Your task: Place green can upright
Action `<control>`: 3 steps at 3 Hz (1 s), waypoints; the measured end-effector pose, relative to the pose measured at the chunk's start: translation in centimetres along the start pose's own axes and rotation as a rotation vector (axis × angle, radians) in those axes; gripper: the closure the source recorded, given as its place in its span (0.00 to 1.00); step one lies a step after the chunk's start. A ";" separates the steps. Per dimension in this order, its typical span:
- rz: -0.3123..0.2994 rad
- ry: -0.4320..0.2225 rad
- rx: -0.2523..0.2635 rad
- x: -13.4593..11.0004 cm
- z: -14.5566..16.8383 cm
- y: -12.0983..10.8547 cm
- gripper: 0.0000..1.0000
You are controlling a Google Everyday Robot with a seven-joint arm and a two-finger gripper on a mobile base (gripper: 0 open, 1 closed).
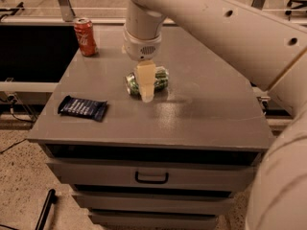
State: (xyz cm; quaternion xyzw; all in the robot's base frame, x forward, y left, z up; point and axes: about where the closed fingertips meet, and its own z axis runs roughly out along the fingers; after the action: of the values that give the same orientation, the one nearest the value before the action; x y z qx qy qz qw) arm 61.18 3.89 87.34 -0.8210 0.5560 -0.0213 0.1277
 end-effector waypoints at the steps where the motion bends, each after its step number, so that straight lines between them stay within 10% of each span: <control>1: 0.013 0.001 -0.022 -0.5 1.5 -0.3 0.00; 3: 0.024 0.025 -0.034 -0.5 3.0 -0.2 0.43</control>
Offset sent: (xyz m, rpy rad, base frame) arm 0.0066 0.0084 -0.0303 -0.0432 0.0250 -0.0346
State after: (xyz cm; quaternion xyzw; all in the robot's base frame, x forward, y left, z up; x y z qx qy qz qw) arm 61.68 4.93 84.50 -0.8160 0.5677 -0.0206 0.1069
